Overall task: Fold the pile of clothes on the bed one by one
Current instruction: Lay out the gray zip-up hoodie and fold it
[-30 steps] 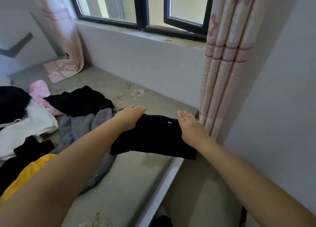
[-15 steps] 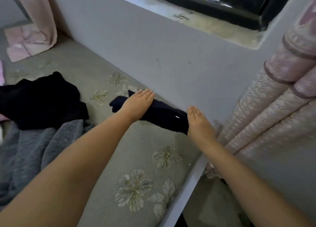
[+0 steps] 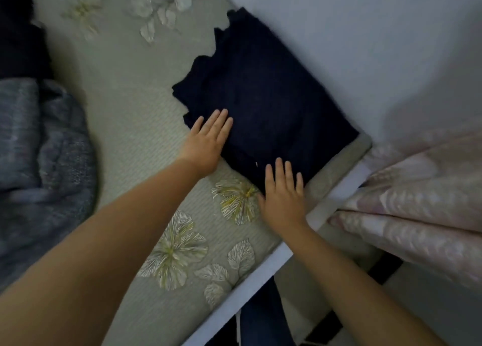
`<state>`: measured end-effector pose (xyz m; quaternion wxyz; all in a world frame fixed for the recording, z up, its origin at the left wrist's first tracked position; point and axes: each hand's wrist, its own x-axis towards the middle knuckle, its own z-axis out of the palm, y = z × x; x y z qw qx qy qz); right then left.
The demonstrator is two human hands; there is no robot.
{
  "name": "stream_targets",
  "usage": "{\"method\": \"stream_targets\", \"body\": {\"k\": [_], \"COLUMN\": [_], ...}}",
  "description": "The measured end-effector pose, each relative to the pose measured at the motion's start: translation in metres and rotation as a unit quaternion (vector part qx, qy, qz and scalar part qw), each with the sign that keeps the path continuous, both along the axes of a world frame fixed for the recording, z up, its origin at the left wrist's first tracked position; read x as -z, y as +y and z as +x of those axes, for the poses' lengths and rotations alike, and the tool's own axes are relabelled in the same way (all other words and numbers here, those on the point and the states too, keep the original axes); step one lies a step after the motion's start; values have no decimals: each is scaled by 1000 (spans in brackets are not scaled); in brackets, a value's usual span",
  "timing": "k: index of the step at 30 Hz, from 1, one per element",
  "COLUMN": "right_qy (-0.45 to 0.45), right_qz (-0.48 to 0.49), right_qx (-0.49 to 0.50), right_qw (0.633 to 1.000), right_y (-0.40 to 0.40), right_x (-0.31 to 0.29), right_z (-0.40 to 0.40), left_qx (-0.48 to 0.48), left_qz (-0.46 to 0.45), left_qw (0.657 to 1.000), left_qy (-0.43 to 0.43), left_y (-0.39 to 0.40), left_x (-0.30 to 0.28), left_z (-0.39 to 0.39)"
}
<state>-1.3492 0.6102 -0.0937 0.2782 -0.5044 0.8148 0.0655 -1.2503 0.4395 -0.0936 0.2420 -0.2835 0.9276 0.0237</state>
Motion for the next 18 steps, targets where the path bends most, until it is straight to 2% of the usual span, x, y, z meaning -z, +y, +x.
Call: {"method": "stream_targets", "body": {"k": [5,7,12,18], "right_qy": [17,35,-9,-86], "right_qz": [-82,-139,-240,-254], "right_qx": [21,-20,-163,-315], "right_qw": [996,990,957,910], "right_y": [-2,-10,-52,-111], "right_x": [2,-7,-16,-19], "right_z": [5,17,77,187], "left_qx": [-88,-121,-280,-487], "left_qz": [47,56,32,-105], "left_qw": [977,964,938,854], "left_qy": [187,232,201,149], "left_y": [14,22,42,86], "left_x": [15,15,7,-21], "left_z": [21,39,136,288]}}
